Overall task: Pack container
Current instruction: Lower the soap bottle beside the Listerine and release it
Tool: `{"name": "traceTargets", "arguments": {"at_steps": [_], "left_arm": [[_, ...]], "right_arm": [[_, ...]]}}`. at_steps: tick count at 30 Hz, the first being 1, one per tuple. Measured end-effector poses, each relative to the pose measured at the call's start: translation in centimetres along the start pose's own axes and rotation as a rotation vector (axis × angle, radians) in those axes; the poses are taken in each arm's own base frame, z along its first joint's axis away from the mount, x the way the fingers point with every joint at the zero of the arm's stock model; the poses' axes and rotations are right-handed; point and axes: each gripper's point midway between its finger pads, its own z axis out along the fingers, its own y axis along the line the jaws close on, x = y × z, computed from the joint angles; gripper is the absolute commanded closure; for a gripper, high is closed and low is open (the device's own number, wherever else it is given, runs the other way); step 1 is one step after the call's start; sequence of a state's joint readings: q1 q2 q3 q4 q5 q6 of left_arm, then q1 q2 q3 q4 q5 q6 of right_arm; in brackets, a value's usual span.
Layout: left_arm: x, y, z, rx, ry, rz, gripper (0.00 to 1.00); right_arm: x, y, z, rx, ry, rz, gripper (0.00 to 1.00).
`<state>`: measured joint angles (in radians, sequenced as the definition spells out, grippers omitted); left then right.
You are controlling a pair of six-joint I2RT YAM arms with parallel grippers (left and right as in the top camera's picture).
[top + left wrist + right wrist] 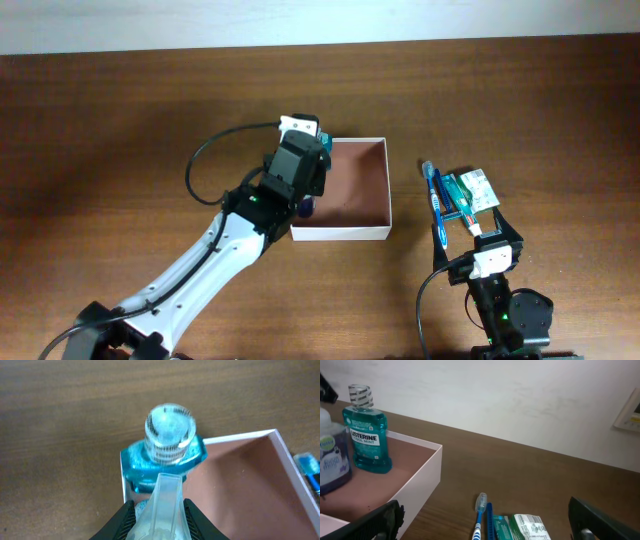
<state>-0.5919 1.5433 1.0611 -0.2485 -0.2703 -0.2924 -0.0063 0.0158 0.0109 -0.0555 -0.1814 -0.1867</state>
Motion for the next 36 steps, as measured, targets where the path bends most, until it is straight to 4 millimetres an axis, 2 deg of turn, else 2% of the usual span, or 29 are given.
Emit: {"name": "traceTargets", "arguments": {"at_steps": [1,4,21,23,26,32,36], "left_arm": [[0.2,0.0,0.1,0.000,0.005,0.001,0.63],[0.3,0.0,0.1,0.000,0.008,0.000,0.55],[0.4,-0.6,0.1,0.036,0.014,-0.005,0.49],[0.3,-0.9,-0.2,0.055,0.013,-0.007,0.45],[-0.7,-1.3,-1.5,0.088,-0.012,-0.015,0.44],[-3.9,-0.7,-6.5,0.123,-0.124,-0.045,0.36],[-4.8,2.2,-8.3,0.052,-0.155,-0.077,0.28]], "right_arm": [[0.0,0.0,0.0,0.000,0.000,0.000,0.02],[0.0,0.0,0.0,0.000,0.000,0.000,0.02],[0.0,0.0,0.0,0.000,0.000,0.000,0.02],[0.0,0.0,0.0,0.000,0.000,-0.001,0.02],[0.0,0.0,0.0,0.000,0.000,0.000,0.02],[0.0,0.0,0.0,0.000,0.000,0.000,0.02],[0.0,0.0,0.0,0.000,0.000,0.000,0.02]]}}
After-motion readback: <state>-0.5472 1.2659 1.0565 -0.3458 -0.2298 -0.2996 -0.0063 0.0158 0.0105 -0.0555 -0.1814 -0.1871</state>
